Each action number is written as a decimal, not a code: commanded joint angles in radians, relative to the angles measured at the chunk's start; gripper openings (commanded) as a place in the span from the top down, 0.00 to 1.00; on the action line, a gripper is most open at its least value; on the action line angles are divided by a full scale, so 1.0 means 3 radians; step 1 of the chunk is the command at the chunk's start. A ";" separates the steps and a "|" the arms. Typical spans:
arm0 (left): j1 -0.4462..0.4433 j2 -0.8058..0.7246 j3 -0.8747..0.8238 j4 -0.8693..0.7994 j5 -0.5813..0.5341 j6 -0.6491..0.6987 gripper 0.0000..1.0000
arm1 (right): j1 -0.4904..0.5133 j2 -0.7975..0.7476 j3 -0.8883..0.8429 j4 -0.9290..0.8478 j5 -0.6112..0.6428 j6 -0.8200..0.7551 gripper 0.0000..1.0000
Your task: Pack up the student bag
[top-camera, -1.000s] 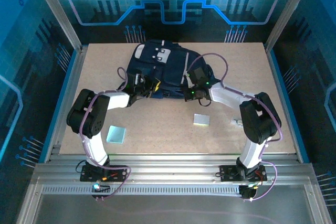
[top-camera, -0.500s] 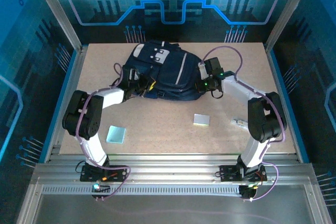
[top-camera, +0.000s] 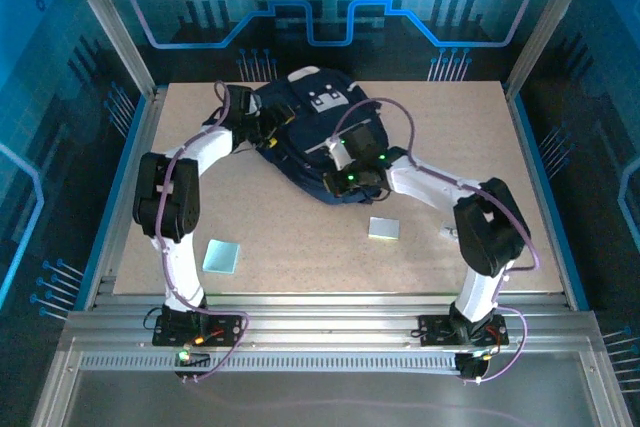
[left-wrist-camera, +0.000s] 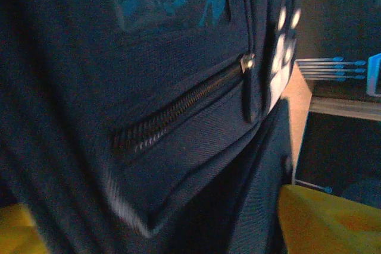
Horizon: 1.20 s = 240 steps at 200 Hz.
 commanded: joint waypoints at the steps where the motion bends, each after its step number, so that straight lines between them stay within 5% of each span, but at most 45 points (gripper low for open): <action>1: 0.0093 -0.0345 -0.0121 -0.0036 -0.0050 0.0043 0.17 | 0.0061 0.0231 0.0320 0.0179 -0.0322 0.0189 1.00; 64: 0.0128 -0.1308 -0.1459 0.0289 -0.0123 -0.0292 0.15 | 0.0135 0.0568 0.0768 0.0236 -0.0487 0.0293 1.00; 110: -0.0187 -0.1260 -0.1705 0.0750 -0.0122 -0.0673 0.21 | 0.0213 0.0490 0.0623 0.0360 -0.0598 0.0426 1.00; 137: -0.0348 -0.1011 -0.1575 0.0990 -0.0149 -0.0755 0.40 | 0.0259 0.0406 0.0492 0.0350 -0.0573 0.0448 1.00; 166: -0.0389 -0.0829 -0.1568 0.1258 -0.0128 -0.0850 1.00 | 0.0260 0.0277 0.0286 0.0190 -0.0460 0.0351 1.00; 196: -0.0339 -0.0951 -0.1651 0.1132 -0.0152 -0.0669 1.00 | 0.0141 0.0122 0.0049 -0.0268 -0.0012 0.0006 1.00; 240: -0.0202 -0.1131 -0.1694 0.0720 0.0088 -0.0366 1.00 | -0.0479 -0.0061 -0.0205 -0.0414 0.0220 -0.0154 1.00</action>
